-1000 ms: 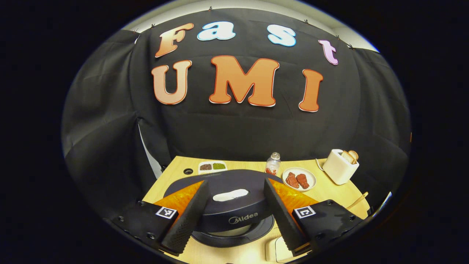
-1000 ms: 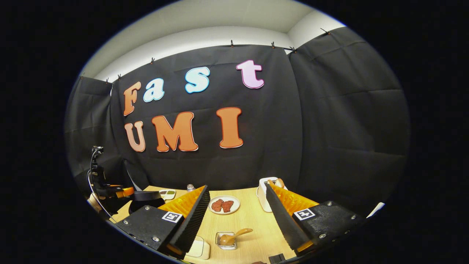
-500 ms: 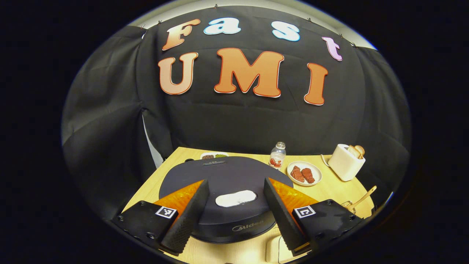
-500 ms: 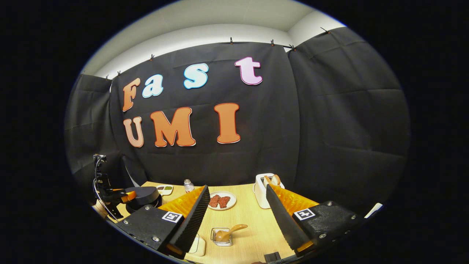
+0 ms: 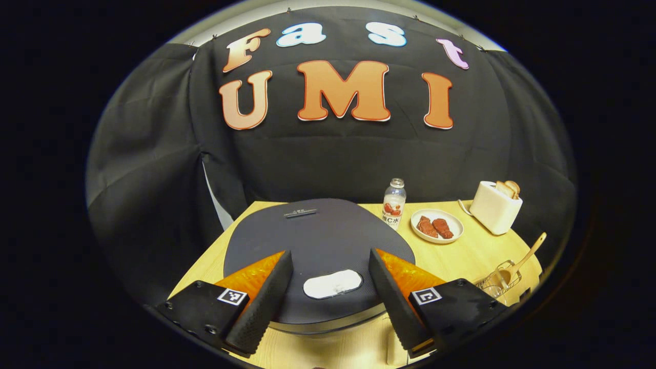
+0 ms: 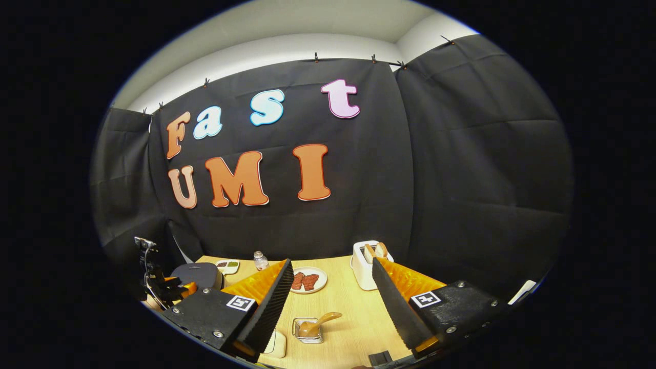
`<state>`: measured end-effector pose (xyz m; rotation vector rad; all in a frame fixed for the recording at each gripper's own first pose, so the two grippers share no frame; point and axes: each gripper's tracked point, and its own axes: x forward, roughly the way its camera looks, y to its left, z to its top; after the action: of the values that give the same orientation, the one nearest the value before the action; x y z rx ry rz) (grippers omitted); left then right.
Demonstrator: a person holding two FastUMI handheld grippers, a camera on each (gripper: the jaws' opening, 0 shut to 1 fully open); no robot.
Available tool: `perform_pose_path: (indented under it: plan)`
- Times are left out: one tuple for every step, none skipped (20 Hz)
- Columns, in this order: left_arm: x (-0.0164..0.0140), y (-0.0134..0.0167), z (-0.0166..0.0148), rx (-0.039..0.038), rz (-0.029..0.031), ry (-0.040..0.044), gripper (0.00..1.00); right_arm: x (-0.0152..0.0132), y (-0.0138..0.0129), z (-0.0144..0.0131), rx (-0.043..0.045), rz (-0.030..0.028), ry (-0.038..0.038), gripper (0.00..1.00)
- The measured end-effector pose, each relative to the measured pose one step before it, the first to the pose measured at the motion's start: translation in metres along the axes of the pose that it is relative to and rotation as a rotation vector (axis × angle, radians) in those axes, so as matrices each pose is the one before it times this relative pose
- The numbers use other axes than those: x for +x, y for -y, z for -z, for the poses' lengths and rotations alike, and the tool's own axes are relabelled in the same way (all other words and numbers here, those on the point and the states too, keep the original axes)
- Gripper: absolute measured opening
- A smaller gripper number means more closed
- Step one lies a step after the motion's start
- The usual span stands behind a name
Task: Close the left gripper, press the button to open the rice cooker; take a wooden spoon from the chopstick holder with the right hand, scoop a spoonful of rice and pour it into the rice cooker, then put the wooden spoon back into the chopstick holder.
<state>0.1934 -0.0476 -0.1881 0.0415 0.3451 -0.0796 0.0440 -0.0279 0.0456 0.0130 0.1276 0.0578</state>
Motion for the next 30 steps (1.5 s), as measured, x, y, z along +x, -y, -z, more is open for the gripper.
perform_pose_path:
  plan:
    - [0.00257,0.00064,-0.00228,0.00488,-0.00966,0.02843,1.00,-0.00018,0.00063,0.00058,0.00034,0.00036,-0.00084,1.00]
    - [-0.00240,-0.00040,0.00219,0.00014,-0.00635,-0.01253,1.00,-0.00009,0.00112,0.00092,-0.00205,0.00174,-0.00029,1.00]
    - [0.00014,0.00056,-0.00201,0.00426,0.00224,0.01259,1.00,-0.00027,0.00034,0.00079,-0.00160,0.00163,-0.00166,1.00]
    - [0.00198,0.00097,0.00396,0.00146,0.00073,-0.00638,1.00,0.00181,0.00001,0.00105,-0.00007,0.00125,-0.00174,1.00]
    - [-0.00241,-0.00044,-0.00079,-0.00321,-0.00204,-0.00517,1.00,0.00049,-0.00009,0.00144,0.00167,-0.00070,-0.00357,1.00]
    - [0.00245,-0.00021,0.00240,0.00108,0.00095,-0.00279,1.00,0.00012,-0.00016,0.00195,0.00204,-0.00075,-0.00289,1.00]
    - [0.00100,0.00084,0.00477,-0.00246,-0.00135,-0.01249,1.00,-0.00024,0.00053,0.00181,0.00115,0.00093,-0.00310,0.95]
    - [-0.00147,0.00083,0.00413,-0.00241,-0.00072,-0.00951,1.00,-0.00021,0.00100,0.00183,-0.00025,0.00124,-0.00233,1.00]
    - [0.00018,-0.00063,-0.00395,0.01089,-0.00069,0.02125,1.00,0.00016,0.00111,0.00093,0.00129,0.00263,-0.00068,1.00]
    - [0.00240,0.00084,0.00336,0.00105,0.00038,-0.00560,1.00,-0.00006,0.00023,0.00097,0.00201,0.00100,-0.00192,0.95]
    - [-0.00333,0.00026,-0.00258,0.00058,0.00077,0.00563,1.00,-0.00064,0.00032,0.00124,0.00344,0.00079,-0.00230,0.95]
    - [-0.00096,-0.00067,-0.00256,-0.00288,-0.00076,0.01091,1.00,0.00004,0.00043,-0.00132,0.00269,-0.00056,0.00244,1.00]
    - [0.00112,0.00026,-0.00048,0.00684,0.00259,0.00098,1.00,0.00041,-0.00040,-0.00115,0.00179,0.00021,0.00394,0.95]
    - [0.00107,0.00022,-0.00071,0.00566,0.00445,-0.00331,1.00,0.00058,-0.00057,-0.00197,0.00326,-0.00116,0.00458,1.00]
    - [-0.00027,-0.00057,-0.00068,-0.00479,0.00370,-0.01375,1.00,0.00059,-0.00240,-0.00217,0.00198,-0.00430,0.00429,0.95]
    - [-0.00179,-0.00174,-0.00119,-0.01321,-0.00153,-0.01642,1.00,-0.00029,-0.00223,-0.00196,0.00061,-0.00450,0.00374,1.00]
    - [-0.00161,-0.00421,0.00123,-0.01221,-0.00996,-0.02544,0.99,0.00064,-0.00154,-0.00129,-0.00241,-0.00225,0.00286,1.00]
    - [-0.00297,-0.00350,-0.00247,-0.01461,0.00012,-0.01222,0.99,0.00061,0.00010,-0.00196,-0.00521,-0.00031,0.00448,1.00]
    - [-0.00343,0.00101,-0.00555,-0.01514,0.01605,-0.00405,1.00,-0.00063,-0.00073,-0.00065,-0.00536,0.00023,0.00433,1.00]
    - [-0.00576,-0.00288,-0.00811,-0.01386,0.00914,-0.00010,1.00,0.00102,-0.00100,-0.00092,-0.00446,-0.00161,0.00479,1.00]
    - [-0.00710,-0.00791,-0.00905,-0.00905,-0.00249,0.00809,0.98,0.00069,-0.00098,-0.00232,-0.00301,-0.00129,0.00428,1.00]
    - [-0.00750,-0.00848,-0.01363,-0.00294,-0.00890,0.01884,1.00,0.00030,-0.00003,-0.00014,-0.00132,-0.00001,0.00305,1.00]
    - [-0.00692,-0.00855,-0.01752,0.00321,-0.00933,0.02938,1.00,0.00130,-0.00057,-0.00071,0.00120,-0.00143,0.00075,1.00]
    - [-0.00779,-0.00882,-0.01877,0.00539,-0.01220,0.03177,1.00,0.00163,-0.00128,-0.00007,0.00281,-0.00347,-0.00069,1.00]
    - [-0.00808,-0.00947,-0.02016,0.00091,-0.01244,0.03088,1.00,0.00069,-0.00150,-0.00003,0.00294,-0.00400,-0.00023,1.00]
    - [-0.00898,-0.00679,-0.02027,-0.00673,-0.00621,0.03016,1.00,0.00233,-0.00085,-0.00140,0.00092,-0.00310,0.00152,0.95]
    - [-0.00943,-0.00436,-0.02126,-0.00502,-0.00010,0.02607,0.98,0.00108,-0.00084,-0.00170,-0.00254,-0.00192,0.00163,0.95]
    - [-0.01027,-0.00445,-0.02385,-0.00421,0.00345,0.03682,0.98,0.00143,-0.00018,-0.00087,-0.00514,-0.00103,0.00465,1.00]
    - [-0.01068,-0.00481,-0.02459,-0.00160,0.00451,0.03949,0.98,0.00109,-0.00064,-0.00172,-0.00642,0.00027,0.00470,0.95]
    - [-0.01126,-0.00486,-0.02578,0.00097,0.00204,0.03976,0.98,0.00135,0.00025,-0.00089,-0.00612,0.00021,0.00279,0.95]
